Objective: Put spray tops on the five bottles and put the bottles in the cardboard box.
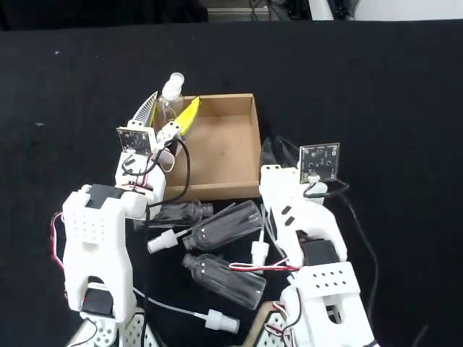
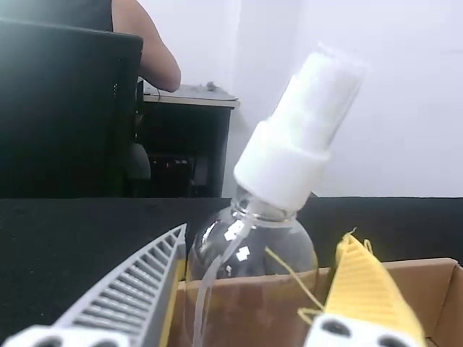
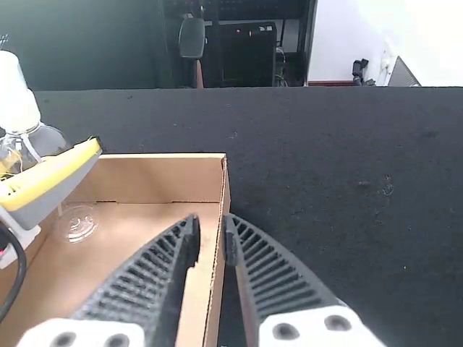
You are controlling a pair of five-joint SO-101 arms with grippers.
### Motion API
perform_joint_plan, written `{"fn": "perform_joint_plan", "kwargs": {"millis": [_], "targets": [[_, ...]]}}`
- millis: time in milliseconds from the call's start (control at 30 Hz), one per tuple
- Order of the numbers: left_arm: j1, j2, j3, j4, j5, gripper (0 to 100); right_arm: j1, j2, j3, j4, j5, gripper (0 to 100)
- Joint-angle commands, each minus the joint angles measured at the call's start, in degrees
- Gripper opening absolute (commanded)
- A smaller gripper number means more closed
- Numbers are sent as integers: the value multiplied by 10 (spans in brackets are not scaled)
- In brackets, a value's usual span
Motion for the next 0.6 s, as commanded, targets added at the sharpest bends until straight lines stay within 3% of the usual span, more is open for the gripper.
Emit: {"fn": "perform_joint_plan", "kwargs": {"millis": [0,267,567], "targets": [[-20,-50,-8,10,2,228,-9,-9,-7,-19,4,50],[-14,-149,-5,198,4,228,-9,-9,-7,-19,4,50],[-15,-159,-9,207,-2,228,-9,-9,-7,-19,4,50]]}}
